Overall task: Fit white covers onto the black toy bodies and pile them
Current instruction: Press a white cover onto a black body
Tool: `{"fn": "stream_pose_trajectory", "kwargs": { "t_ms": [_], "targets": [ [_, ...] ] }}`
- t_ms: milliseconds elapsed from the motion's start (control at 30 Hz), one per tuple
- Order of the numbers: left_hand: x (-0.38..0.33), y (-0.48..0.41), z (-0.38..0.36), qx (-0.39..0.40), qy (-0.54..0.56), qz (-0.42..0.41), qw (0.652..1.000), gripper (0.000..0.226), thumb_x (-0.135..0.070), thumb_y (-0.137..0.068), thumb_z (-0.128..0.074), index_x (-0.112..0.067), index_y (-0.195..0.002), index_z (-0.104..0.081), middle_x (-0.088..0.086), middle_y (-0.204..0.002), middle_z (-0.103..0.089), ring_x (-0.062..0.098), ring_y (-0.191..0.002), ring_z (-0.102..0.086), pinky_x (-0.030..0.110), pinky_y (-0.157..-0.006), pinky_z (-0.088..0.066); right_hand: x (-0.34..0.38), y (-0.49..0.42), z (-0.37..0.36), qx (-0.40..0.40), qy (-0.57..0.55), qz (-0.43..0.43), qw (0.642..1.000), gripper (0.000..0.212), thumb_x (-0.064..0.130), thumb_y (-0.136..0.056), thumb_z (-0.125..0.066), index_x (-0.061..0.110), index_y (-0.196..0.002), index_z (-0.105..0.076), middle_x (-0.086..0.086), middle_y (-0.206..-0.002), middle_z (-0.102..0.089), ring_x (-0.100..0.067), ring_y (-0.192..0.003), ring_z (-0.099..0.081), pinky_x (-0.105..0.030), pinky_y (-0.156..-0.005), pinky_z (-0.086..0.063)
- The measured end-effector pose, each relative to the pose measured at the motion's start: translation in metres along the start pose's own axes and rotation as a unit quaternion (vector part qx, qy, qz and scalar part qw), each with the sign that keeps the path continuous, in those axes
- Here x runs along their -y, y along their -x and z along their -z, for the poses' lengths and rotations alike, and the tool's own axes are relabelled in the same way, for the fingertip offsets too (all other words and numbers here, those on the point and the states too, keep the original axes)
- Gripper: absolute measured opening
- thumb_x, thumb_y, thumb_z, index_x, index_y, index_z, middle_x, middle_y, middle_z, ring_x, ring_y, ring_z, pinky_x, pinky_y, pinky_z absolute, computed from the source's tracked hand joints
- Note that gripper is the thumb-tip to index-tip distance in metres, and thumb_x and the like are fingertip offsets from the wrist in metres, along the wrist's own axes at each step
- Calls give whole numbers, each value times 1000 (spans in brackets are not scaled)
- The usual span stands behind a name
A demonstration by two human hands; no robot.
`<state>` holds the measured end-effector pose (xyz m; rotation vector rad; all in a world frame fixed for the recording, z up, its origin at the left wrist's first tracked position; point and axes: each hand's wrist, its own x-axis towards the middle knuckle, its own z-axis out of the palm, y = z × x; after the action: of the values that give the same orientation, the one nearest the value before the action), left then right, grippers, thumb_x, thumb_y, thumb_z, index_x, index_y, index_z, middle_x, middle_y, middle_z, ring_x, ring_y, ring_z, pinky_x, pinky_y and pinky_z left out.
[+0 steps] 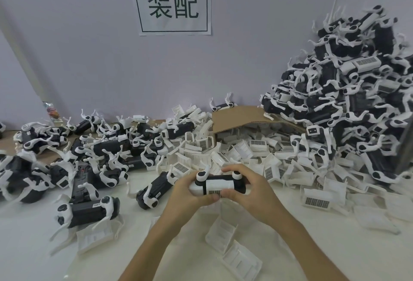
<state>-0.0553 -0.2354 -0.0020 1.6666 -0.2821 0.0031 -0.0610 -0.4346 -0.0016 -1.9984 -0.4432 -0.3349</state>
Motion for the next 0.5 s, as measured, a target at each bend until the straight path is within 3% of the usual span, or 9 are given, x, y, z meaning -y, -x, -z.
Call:
{"fn": "stream_pose_trajectory", "kwargs": {
  "t_ms": [133,233,300,400,467,500],
  "targets": [
    [-3,2,-1,-5,-26,-14,1000,34,-28,-74,-86,-22,-105,-74,2,-98,-77,19,-94,-73,32,-82,-58,0,0,-1,-14,-30,-5,999,30,47,-84,-73,36,-110,-66,2,-100,-70,-16,-83,-65,-33,-78,-55],
    [-8,6,-13,-13,40,16,999,18,-34,-77,-83,-22,-90,-78,13,-85,-76,19,-76,-72,21,-61,-52,1,-2,-3,-55,-77,-18,995,25,50,-90,-60,33,-107,-67,9,-70,-60,-9,-62,-54,-26,-57,-48],
    [-8,8,-21,-13,74,53,996,12,-32,-82,-79,-21,-84,-77,14,-78,-75,12,-64,-66,15,-50,-41,0,-3,1,-59,-101,-38,992,25,53,-89,-57,38,-106,-66,2,-71,-61,-9,-65,-56,-23,-56,-48],
    [-7,6,-22,-8,114,129,985,34,-37,-84,-75,-11,-105,-70,17,-82,-75,15,-65,-62,20,-53,-39,-2,-4,8,-14,-130,-51,990,22,44,-92,-59,43,-113,-63,-4,-86,-67,-14,-77,-63,-23,-64,-51],
    [-7,5,-17,-13,156,153,976,50,-42,-79,-76,-9,-115,-63,19,-84,-74,17,-64,-64,22,-53,-45,-3,-3,8,12,-140,-44,989,29,33,-96,-61,37,-124,-61,-7,-91,-65,-14,-79,-61,-26,-69,-52],
    [-7,5,-15,-19,170,158,973,60,-47,-73,-77,-9,-117,-63,18,-84,-74,17,-65,-65,22,-53,-48,-2,-3,6,21,-143,-44,989,33,32,-95,-61,34,-127,-60,-1,-91,-66,-12,-79,-62,-25,-70,-51]
  ]
}}
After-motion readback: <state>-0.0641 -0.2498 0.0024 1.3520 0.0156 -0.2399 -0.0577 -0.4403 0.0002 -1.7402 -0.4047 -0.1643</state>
